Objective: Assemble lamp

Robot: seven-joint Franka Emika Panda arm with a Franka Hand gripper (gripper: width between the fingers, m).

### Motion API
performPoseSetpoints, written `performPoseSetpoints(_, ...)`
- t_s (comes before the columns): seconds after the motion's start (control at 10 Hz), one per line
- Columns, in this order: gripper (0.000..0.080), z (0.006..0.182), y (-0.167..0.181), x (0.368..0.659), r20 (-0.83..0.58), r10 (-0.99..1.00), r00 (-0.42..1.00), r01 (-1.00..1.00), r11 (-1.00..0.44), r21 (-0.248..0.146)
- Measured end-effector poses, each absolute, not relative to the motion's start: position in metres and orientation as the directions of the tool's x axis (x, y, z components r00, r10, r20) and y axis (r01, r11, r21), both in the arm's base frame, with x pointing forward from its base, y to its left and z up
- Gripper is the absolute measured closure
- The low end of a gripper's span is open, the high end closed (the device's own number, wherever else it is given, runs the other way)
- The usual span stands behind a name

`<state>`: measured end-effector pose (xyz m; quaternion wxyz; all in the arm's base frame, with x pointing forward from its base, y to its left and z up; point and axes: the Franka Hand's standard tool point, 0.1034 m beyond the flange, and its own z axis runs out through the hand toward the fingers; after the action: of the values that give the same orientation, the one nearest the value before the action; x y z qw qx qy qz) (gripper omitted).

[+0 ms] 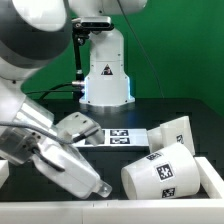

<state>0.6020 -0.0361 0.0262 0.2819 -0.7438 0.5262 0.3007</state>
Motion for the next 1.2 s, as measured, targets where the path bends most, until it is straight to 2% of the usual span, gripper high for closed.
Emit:
performPoseSetpoints(0.3,0.01,0.017,-0.018,0.591,-0.754,-0.605,0.256,-0.952,-0.294,-0.088)
performPoseSetpoints(0.7,0.01,0.016,-0.018,0.59,-0.756,-0.604,0.254,-0.952,-0.292,-0.086)
performPoseSetpoints(1.1,0.01,0.009,-0.005,0.577,-0.781,-0.587,0.214,-0.962,-0.264,-0.066)
performPoseSetpoints(1.2,0.0129,0.009,-0.005,0.577,-0.78,-0.587,0.215,-0.962,-0.264,-0.067)
